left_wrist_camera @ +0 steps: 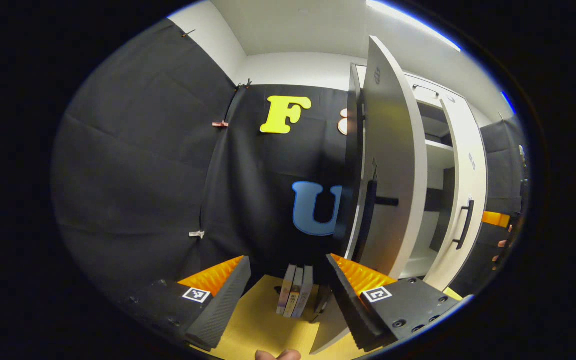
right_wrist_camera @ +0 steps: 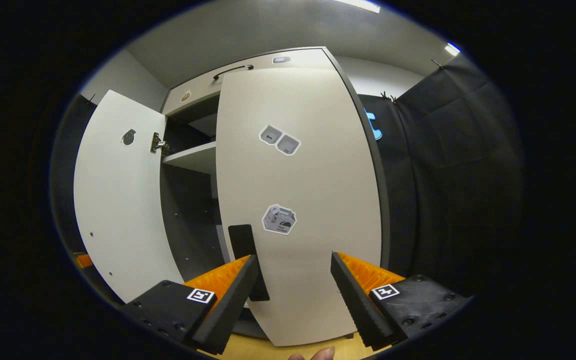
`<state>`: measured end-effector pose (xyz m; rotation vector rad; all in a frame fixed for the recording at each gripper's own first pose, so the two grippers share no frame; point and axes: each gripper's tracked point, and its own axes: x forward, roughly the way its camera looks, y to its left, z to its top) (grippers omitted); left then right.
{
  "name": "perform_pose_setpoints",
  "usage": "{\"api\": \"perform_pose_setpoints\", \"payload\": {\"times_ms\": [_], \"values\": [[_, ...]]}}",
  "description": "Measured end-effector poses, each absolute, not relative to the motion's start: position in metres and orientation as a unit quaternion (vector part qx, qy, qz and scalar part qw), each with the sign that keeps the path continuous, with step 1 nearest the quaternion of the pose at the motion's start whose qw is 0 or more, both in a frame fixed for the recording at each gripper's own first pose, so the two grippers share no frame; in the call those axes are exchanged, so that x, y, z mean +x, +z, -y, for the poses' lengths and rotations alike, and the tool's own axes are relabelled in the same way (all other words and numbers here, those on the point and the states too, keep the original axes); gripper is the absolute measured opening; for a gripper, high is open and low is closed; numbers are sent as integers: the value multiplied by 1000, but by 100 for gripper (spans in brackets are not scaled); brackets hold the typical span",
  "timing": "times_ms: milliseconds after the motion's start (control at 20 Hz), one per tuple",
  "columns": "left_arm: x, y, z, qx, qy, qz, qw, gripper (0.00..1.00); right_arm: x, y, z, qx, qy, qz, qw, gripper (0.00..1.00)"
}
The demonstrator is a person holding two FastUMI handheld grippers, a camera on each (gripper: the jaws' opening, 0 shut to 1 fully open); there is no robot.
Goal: Grasp the bottle in the cabinet with the left hand and place it on the coaster, then close the right door with the right hand and the left door with the left hand.
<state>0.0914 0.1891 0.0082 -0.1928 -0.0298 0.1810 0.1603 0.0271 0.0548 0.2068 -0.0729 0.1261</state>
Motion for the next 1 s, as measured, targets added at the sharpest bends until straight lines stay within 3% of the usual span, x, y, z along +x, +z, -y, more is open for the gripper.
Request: {"api": "perform_pose_setpoints", "payload": {"times_ms": [400, 600, 850, 1000], "values": [[113, 29, -181, -100, 71, 13, 992, 95, 105, 51, 16, 7, 42, 15, 999, 98], [111, 33, -152, -92, 53, 6, 994, 95, 85, 42, 25, 34, 46, -17, 998, 98], [110, 41, -101, -63, 27, 7, 998, 97, 67, 42, 53, 28, 32, 2, 999, 98], [116, 42, -73, -66, 13, 7, 998, 92, 64, 39, 63, 43, 33, -4, 999, 97]]}}
